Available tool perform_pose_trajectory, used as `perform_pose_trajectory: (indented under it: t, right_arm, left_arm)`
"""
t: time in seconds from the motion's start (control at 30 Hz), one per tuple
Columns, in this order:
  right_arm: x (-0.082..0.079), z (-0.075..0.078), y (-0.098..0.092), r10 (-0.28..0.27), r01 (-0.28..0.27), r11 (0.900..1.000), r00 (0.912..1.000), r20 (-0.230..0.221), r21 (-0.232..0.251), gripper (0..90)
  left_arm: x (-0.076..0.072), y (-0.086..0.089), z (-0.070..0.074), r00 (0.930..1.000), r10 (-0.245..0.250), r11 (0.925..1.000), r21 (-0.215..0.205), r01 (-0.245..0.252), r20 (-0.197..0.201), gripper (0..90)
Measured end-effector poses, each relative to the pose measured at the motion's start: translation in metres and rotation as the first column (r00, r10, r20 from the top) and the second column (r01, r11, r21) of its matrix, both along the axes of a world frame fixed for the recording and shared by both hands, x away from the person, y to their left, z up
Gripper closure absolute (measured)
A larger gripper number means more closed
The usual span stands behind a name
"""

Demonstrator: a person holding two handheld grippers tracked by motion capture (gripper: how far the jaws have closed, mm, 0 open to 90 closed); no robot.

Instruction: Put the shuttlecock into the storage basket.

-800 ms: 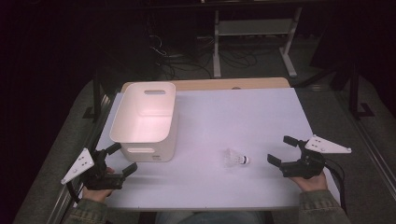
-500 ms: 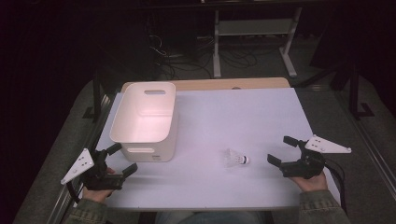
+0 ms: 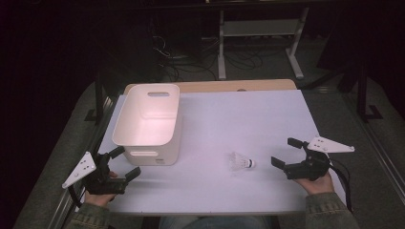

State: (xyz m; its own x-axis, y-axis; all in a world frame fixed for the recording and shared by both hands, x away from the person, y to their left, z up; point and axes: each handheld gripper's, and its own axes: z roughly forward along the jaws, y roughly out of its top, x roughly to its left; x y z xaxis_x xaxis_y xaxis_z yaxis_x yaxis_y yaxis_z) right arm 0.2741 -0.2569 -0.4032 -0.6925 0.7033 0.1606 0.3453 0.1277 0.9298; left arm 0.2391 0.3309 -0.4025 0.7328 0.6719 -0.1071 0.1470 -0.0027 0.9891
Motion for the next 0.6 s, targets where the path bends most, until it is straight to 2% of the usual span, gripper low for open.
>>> perform_pose_trajectory:
  t: [0.1, 0.2, 0.3, 0.6]
  right_arm:
    - [0.002, 0.003, 0.003, 0.014, -0.014, 1.0, 0.9999, -0.006, -0.015, 0.0]
    - [0.005, 0.008, 0.005, 0.035, -0.035, 0.999, 0.9992, -0.018, -0.041, 0.0]
    - [0.011, 0.011, 0.008, 0.055, -0.057, 0.996, 0.9979, -0.033, -0.066, 0.0]
    - [0.018, 0.022, 0.018, 0.09, -0.093, 0.991, 0.9952, -0.037, -0.096, 0.0]
  left_arm:
    - [0.0, 0.001, 0.0, 0.9999, 0.008, 0.9999, 0.01, -0.008, -0.007, 0.5]
    - [0.0, 0.002, 0.0, 0.9999, 0.01, 0.9999, -0.008, -0.01, -0.011, 0.6]
    - [0.001, 0.002, 0.0, 1.0, 0.006, 1.0, 0.003, -0.006, -0.004, 0.5]
    - [0.001, 0.002, 0.0, 1.0, -0.002, 1.0, -0.006, 0.002, -0.01, 0.6]
